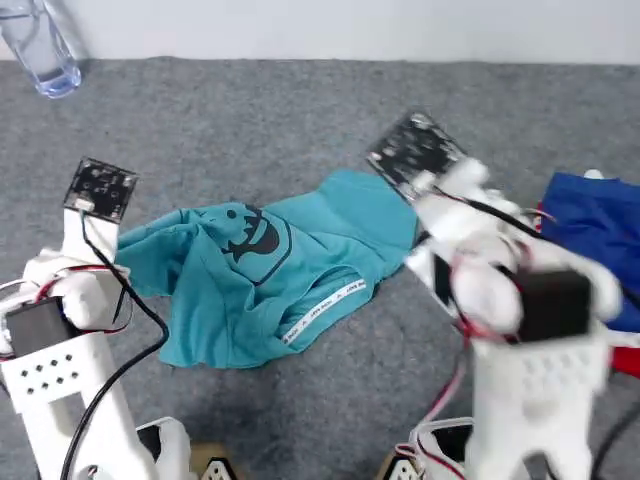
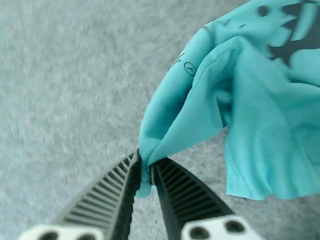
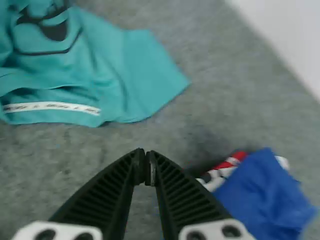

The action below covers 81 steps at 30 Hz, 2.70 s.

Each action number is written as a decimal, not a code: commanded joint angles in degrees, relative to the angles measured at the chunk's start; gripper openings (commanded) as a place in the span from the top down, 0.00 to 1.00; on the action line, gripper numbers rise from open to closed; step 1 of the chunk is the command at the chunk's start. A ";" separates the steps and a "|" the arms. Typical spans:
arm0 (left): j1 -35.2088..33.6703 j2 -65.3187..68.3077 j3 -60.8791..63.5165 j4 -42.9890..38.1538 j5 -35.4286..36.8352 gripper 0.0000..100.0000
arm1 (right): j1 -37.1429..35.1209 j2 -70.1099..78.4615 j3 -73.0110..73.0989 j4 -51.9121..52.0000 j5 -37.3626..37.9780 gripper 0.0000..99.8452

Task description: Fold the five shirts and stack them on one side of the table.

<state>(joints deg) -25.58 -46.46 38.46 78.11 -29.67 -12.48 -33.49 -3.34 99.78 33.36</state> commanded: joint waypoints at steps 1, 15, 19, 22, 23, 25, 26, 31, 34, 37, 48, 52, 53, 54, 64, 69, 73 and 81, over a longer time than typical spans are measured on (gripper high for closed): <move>-4.13 -0.88 1.89 -2.90 1.32 0.99 | -5.14 5.14 6.95 -0.22 -2.29 0.93; -7.38 -0.88 10.15 -3.34 6.24 0.99 | -28.53 8.22 43.25 -37.23 -8.26 0.81; -7.38 -0.88 12.00 -5.45 9.76 0.99 | -33.45 12.88 43.87 -41.01 -9.93 0.81; -7.38 -0.88 12.62 -5.80 11.60 0.99 | -36.70 18.68 42.37 -43.21 -12.66 0.81; -7.38 -0.88 12.62 -5.80 11.87 0.99 | -37.23 20.88 41.67 -44.18 -14.15 0.81; -7.38 -0.88 12.62 -5.80 11.96 0.99 | -37.41 25.10 39.74 -45.32 -16.00 0.81; -7.38 -0.88 12.62 -5.80 12.22 0.99 | -37.41 27.21 38.59 -45.41 -16.79 0.81; -7.38 -0.88 12.62 -5.80 12.13 0.99 | -37.93 33.98 34.37 -45.41 -20.57 0.81; -7.38 -0.88 12.62 -5.80 12.13 0.99 | -39.43 35.82 33.67 -45.41 -21.27 0.81; -7.38 -0.88 12.62 -5.80 12.13 0.99 | -40.48 37.05 33.76 -46.11 -21.10 0.87; -6.95 -0.97 9.45 -2.81 11.87 0.98 | -25.01 32.48 34.11 -39.43 -9.14 0.99; -3.78 -0.97 6.99 -0.09 11.78 0.98 | -15.96 28.18 34.11 -36.70 -1.14 0.99; -2.55 -0.97 6.81 0.62 11.78 0.98 | -13.58 27.12 34.11 -36.00 1.23 0.99; -1.14 -0.97 6.81 1.05 11.78 0.98 | -11.03 26.33 34.11 -35.65 3.78 0.99; 4.04 -0.97 7.34 1.58 12.04 0.98 | 9.01 25.01 31.47 -37.23 24.35 0.99; 4.04 -0.88 7.34 1.49 12.04 0.98 | 11.21 23.60 30.42 -35.56 22.15 0.94; 3.78 -0.88 7.43 1.49 12.04 0.98 | 8.66 17.27 29.54 -28.35 15.21 0.76; 3.78 -0.88 7.43 1.49 12.22 0.99 | -8.84 -2.24 30.15 -9.45 4.13 0.74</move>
<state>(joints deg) -21.80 -46.55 47.78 79.25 -18.07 -13.10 -29.10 29.19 83.43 41.80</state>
